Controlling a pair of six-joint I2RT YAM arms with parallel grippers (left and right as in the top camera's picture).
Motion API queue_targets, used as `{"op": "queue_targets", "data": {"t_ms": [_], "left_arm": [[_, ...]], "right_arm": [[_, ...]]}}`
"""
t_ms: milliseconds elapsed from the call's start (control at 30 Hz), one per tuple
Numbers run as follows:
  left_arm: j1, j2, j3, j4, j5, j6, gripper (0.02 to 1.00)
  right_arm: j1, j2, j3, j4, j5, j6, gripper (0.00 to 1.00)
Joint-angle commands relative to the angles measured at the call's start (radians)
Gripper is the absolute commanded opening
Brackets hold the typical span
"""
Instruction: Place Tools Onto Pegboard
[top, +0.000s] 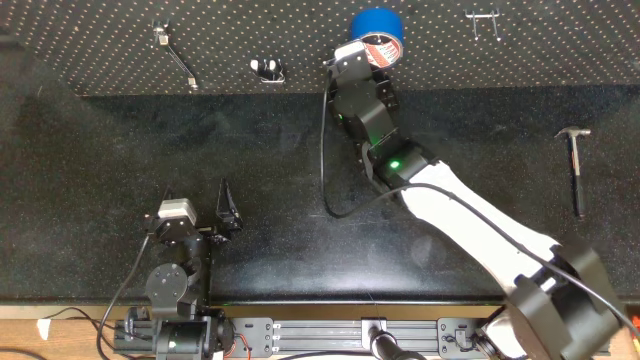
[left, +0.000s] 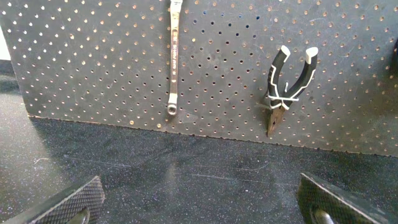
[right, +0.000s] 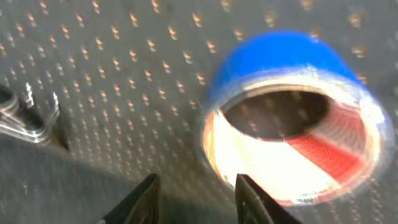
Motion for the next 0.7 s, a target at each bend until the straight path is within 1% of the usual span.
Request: {"op": "queue_targets", "data": {"t_ms": [33,67,100,133,167,200,267,300,333,367,433,467,500,567,633,700], "left_arm": [[0.004,-0.008,-0.002,-0.008,0.007,0.012,0.996],[0.004,-0.008,-0.002,-0.008,0.007,0.012,0.996],[0.004,-0.007,-0.002,-0.007,0.006,0.012,0.996],[0.004,-0.008,-0.002,-0.008,0.007,0.012,0.996],[0.004,-0.008,-0.002,-0.007,0.007,0.012,0.996],[0.004,-0.007,-0.002,-0.008,0.007,0.012,0.998],[0.004,-0.008,-0.002,-0.008,0.007,0.012,0.996],[0.004,-0.007,-0.002,-0.007,0.007,0.012,0.996],[0.004,-0.007,-0.002,-0.008,0.007,0.012,0.996],[0.004,-0.008,-0.002,-0.008,0.007,0.012,0.996],[0.004,-0.007,-0.002,-0.008,0.007,0.012,0.996],[0.004,-0.008,-0.002,-0.008,0.007,0.012,0.996],[0.004,-0.008,-0.002,-0.008,0.007,0.012,0.996],[0.004,-0.008,-0.002,-0.007,0.007,0.012,0.998],[0.004,-0.008,-0.002,-0.008,0.007,0.012,0.996],[0.004,-0.008,-0.002,-0.008,0.007,0.012,0.996]], "right_arm": [[-0.002,-0.144,0.0,-0.436,-0.037,0.061,0.529],[-0.024,-0.163,0.0,-0.597,-0.063,0.122,0.669],[-0.064,-0.173,0.0,-0.751,-0.087,0.208,0.783],[-0.124,-0.176,-0.001,-0.869,-0.132,0.272,0.882],[-0.206,-0.175,-0.003,-0.962,-0.201,0.288,0.939],[-0.301,-0.176,-0.01,-1.02,-0.256,0.286,0.943],[-0.426,-0.177,-0.029,-1.057,-0.273,0.285,0.952],[-0.529,-0.177,-0.048,-1.063,-0.276,0.245,0.954],[-0.597,-0.176,-0.057,-1.063,-0.29,0.187,0.956],[-0.688,-0.176,-0.066,-1.063,-0.303,0.115,0.958],[-0.833,-0.176,-0.067,-1.057,-0.354,-0.008,0.961],[-0.891,-0.175,-0.067,-1.046,-0.373,-0.042,0.963],[-0.948,-0.173,-0.067,-1.027,-0.378,-0.043,0.963],[-1.014,-0.161,-0.067,-1.025,-0.378,-0.037,0.967],[-1.056,-0.146,-0.067,-1.025,-0.377,-0.054,0.967],[-1.082,-0.13,-0.067,-1.017,-0.377,-0.132,0.967]]}}
